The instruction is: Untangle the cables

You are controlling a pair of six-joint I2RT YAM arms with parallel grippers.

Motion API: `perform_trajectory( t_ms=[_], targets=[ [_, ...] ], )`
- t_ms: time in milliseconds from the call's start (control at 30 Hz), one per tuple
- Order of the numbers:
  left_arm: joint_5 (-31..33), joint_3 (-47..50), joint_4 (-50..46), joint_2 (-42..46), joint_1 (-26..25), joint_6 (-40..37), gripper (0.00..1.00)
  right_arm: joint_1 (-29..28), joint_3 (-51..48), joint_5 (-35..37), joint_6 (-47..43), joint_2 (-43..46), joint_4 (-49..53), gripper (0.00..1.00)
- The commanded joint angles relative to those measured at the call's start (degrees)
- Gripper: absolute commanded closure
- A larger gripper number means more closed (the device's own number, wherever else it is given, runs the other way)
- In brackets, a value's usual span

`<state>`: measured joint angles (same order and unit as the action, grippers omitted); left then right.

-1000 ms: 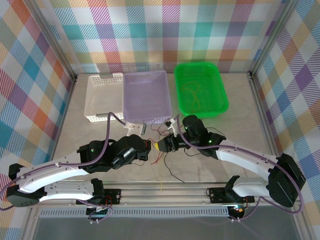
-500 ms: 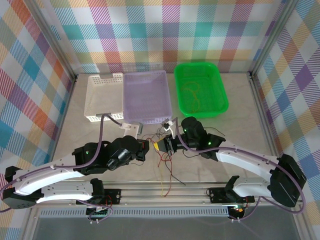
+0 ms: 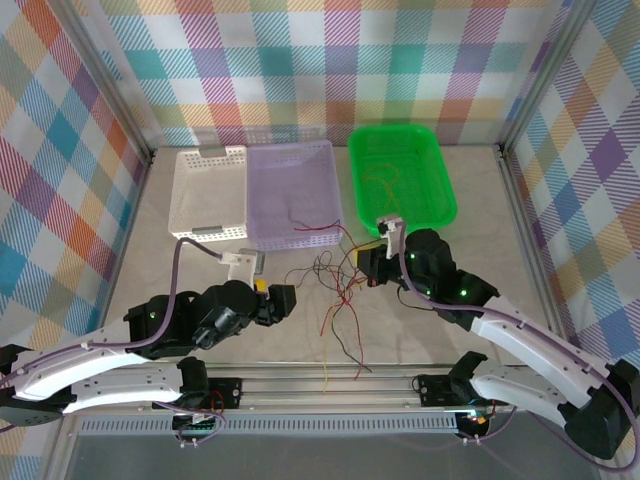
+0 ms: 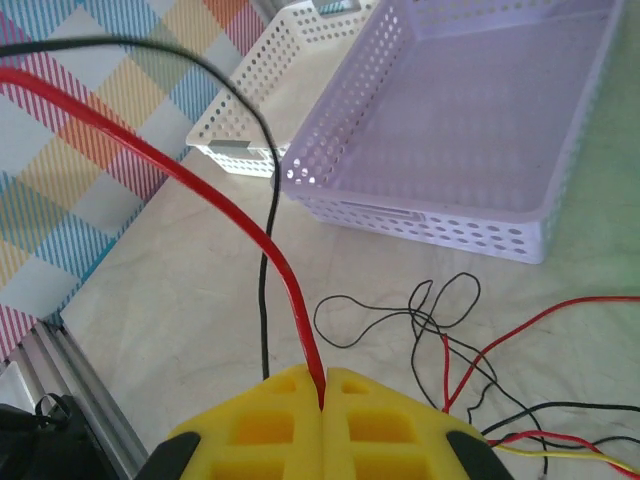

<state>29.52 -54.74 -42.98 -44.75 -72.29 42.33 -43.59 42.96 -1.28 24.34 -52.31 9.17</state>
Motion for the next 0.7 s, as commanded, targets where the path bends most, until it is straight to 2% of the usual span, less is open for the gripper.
perform_trajectory(
  t_ms=[0,133,300,500,667],
  targets=[
    [-1.83,1.59,1.62,0.0,0.02,-1.21,0.2,0.0,3.85,1.02,-1.88,2.27,2.35,1.0],
    [-7.39,3.98,10.37,-1.31,-0.03,-2.08,0.15,0.0,6.26,-1.99,-0.9,2.12,2.65,1.0],
    [-14.3,9.59,29.56,-3.46,-0.04,-0.78,0.09,0.0,6.16,-8.1,1.07,0.72,0.81,1.0],
    [-15.71,12.05,43.91,-6.69,-0.1,1.67,0.06,0.0,4.27,-15.54,3.28,0.64,-4.19,1.0],
    [-14.22,13.03,49.81,-7.08,-0.11,2.12,0.05,0.0,3.96,-19.49,5.57,0.42,-6.19,1.0]
  ],
)
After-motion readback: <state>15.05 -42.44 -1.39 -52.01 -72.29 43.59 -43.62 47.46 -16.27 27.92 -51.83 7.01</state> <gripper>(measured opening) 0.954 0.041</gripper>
